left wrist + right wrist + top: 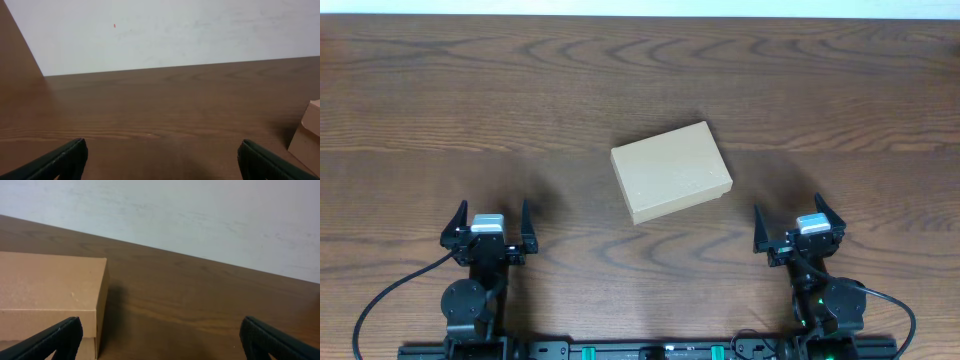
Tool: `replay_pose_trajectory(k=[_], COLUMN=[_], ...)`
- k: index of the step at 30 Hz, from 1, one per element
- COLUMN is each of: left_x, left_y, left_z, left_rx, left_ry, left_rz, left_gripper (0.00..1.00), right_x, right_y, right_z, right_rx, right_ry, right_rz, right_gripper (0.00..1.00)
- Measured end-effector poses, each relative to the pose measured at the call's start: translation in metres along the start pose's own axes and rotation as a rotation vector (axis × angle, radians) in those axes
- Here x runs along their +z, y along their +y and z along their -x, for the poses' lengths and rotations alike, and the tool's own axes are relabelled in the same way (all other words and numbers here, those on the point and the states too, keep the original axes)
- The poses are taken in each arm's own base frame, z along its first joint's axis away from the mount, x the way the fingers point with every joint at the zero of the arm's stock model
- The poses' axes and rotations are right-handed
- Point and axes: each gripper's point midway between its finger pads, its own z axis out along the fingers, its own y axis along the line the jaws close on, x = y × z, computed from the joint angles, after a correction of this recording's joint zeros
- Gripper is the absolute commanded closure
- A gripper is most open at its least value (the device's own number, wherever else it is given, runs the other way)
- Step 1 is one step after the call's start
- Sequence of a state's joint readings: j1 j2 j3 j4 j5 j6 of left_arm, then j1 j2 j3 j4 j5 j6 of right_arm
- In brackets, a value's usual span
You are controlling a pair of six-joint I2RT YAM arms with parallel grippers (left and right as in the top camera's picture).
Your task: Pack container
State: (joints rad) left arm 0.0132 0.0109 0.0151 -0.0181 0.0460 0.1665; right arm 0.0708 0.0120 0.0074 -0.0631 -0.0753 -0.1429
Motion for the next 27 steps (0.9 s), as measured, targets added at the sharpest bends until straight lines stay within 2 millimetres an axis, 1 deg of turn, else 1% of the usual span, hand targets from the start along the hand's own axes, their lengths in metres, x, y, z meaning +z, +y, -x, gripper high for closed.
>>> replay_pose_trajectory(k=[27], left_x=[0.0000], left_y=[0.0000], left_z=[-0.0001], left_rx=[0.014], left_ry=[0.000], left_rz=[0.000], left_gripper=[0.05], right_x=[0.0000], right_y=[0.0000], right_z=[0.0000], right_rx=[0.000], right_ry=[0.000], right_rz=[0.000], right_gripper=[0.01])
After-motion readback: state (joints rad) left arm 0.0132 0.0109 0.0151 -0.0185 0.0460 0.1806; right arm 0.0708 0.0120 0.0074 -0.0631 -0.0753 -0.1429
